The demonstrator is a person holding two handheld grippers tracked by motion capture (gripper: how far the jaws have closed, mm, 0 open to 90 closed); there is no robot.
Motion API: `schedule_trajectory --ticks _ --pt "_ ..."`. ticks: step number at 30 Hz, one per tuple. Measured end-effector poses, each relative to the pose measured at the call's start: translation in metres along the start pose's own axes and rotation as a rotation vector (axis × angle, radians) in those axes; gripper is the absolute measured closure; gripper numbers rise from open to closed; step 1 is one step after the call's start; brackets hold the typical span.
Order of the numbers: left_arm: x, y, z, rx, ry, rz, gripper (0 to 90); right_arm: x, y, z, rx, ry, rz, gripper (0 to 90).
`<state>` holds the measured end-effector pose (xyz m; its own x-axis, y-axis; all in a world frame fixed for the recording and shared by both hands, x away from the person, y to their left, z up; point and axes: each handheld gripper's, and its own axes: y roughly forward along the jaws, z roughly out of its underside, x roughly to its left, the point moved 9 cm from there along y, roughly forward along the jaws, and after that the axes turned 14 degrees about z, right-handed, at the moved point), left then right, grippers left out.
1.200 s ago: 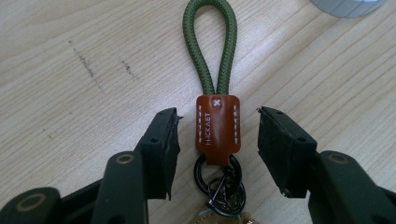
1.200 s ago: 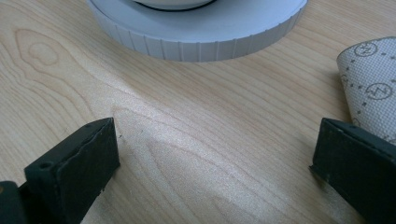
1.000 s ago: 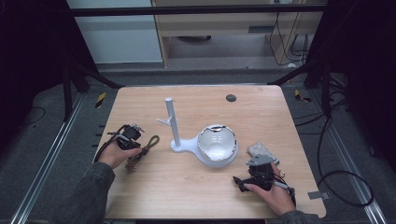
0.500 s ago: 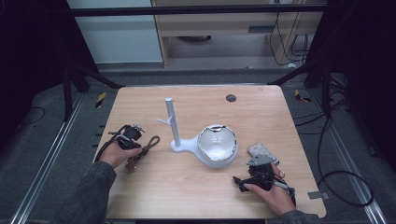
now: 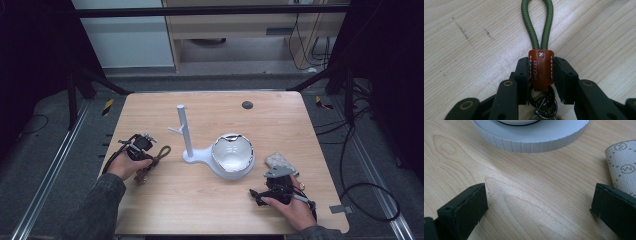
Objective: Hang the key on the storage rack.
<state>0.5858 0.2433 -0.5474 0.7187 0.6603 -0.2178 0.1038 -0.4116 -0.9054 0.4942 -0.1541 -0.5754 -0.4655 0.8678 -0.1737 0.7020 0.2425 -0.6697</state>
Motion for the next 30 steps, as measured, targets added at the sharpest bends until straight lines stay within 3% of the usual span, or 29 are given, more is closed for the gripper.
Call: schedule_trajectory --ticks 8,11,12,13,18,20,30 --pt "-0.011 -0.019 0.004 -0.062 0.038 -0.015 65.7 0.000 0.000 0.000 0.000 -0.001 0.000 0.4" --pt "-0.020 -0.032 0.006 -0.128 0.056 -0.014 65.7 0.000 0.000 0.000 0.000 0.000 0.000 0.4" --pt "-0.020 -0.032 0.006 -0.128 0.056 -0.014 65.7 0.000 0.000 0.000 0.000 0.000 0.000 0.4" --pt "-0.026 -0.039 0.008 -0.165 0.066 -0.012 65.7 0.000 0.000 0.000 0.000 0.000 0.000 0.4" --pt "-0.038 -0.050 0.010 -0.213 0.089 -0.014 65.7 0.000 0.000 0.000 0.001 0.000 -0.002 0.3" --pt "-0.046 -0.056 0.009 -0.254 0.098 -0.016 65.8 0.000 0.000 0.000 0.001 0.001 -0.002 0.3" --pt "-0.062 -0.072 0.007 -0.316 0.129 -0.027 65.8 0.000 0.000 0.000 0.004 -0.001 -0.003 0.3"
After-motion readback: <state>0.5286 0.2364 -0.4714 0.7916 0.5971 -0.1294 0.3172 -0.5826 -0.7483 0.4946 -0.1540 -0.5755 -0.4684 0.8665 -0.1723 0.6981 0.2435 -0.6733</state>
